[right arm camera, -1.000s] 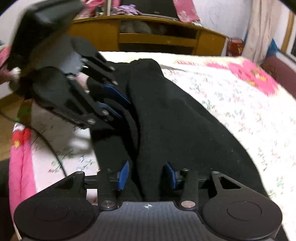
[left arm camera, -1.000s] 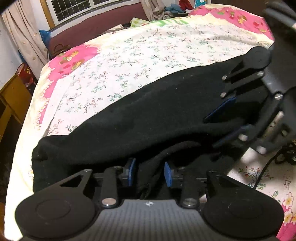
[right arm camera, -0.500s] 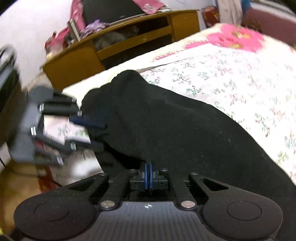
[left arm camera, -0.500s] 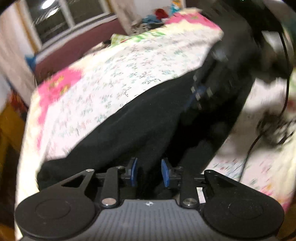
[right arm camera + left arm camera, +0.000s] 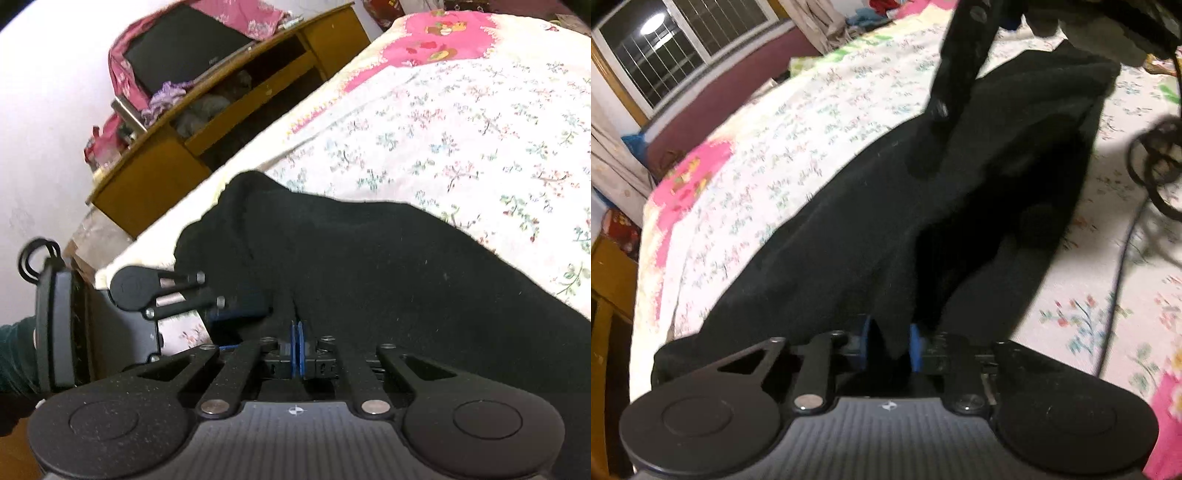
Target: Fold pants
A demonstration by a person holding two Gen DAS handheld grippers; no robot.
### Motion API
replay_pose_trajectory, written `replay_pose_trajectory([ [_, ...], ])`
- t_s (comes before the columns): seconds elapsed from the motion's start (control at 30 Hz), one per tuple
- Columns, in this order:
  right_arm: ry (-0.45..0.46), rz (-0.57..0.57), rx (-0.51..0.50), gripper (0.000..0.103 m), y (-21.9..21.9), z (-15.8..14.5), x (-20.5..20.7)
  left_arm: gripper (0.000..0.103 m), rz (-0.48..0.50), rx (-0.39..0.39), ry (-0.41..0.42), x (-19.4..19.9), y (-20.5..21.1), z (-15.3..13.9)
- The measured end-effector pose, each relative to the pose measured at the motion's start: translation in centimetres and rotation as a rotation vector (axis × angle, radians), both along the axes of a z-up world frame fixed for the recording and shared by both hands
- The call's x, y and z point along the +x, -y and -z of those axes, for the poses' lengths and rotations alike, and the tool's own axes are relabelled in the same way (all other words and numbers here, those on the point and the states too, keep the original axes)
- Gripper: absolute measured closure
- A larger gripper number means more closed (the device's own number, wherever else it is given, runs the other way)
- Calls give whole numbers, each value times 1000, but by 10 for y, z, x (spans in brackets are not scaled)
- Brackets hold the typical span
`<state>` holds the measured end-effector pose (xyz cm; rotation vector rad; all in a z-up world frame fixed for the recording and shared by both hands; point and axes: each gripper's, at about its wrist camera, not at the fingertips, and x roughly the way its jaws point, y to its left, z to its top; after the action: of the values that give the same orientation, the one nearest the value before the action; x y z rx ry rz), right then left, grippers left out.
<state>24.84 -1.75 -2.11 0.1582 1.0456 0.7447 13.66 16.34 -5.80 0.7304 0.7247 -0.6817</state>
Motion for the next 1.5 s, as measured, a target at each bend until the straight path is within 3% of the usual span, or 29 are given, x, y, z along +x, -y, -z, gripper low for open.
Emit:
replay_pose_trajectory([
  [0.07, 5, -2, 17, 103, 2, -5, -3, 78, -2, -4, -46, -4, -8, -6],
  [0.13, 88, -57, -40, 103, -4, -12, -16, 79, -12, -20, -88, -5, -16, -10],
  [0.27, 250, -253, -196, 86, -25, -10, -59, 79, -1, -18, -124, -13, -20, -9],
  [0.4, 330, -365, -313, 84, -44, 9, -79, 78, -14, -41, -83, -19, -16, -13],
  [0.53, 365, -362, -371, 86, -58, 29, -75, 71, -29, -66, -59, -23, -20, -17],
  [0.6, 412, -361, -424, 86, -66, 37, -72, 62, -37, -60, -50, -25, -23, -18],
  [0.77, 432, -342, -421, 86, -68, 40, -67, 46, -8, -35, 10, -36, -22, -14],
  [0.87, 459, -368, -485, 90, -73, 53, -69, 45, 11, -3, 65, -33, -10, -4],
  [0.93, 425, -333, -482, 97, -73, 54, -63, 44, 10, 38, 104, -23, 2, 3],
  [0.97, 368, -291, -443, 103, -69, 52, -55, 44, 2, 50, 114, -17, 8, 7],
  [1.03, 240, -211, -340, 103, -57, 47, -38, 44, -17, 43, 95, -4, 15, 12],
  [1.13, 85, -136, -203, 103, -39, 44, -22, 58, -15, 0, 30, 5, 18, 7],
  [1.17, 51, -127, -169, 103, -34, 43, -20, 69, -10, -2, 18, 5, 17, 4],
  [1.27, -8, -117, -111, 103, -29, 42, -19, 79, 18, 32, -1, -1, 12, 3],
  [1.37, -46, -118, -70, 103, -27, 41, -18, 81, 40, 70, -12, -7, 10, 6],
  [1.5, -52, -129, -65, 103, -31, 36, -20, 82, 38, 56, -23, -11, 10, -1],
])
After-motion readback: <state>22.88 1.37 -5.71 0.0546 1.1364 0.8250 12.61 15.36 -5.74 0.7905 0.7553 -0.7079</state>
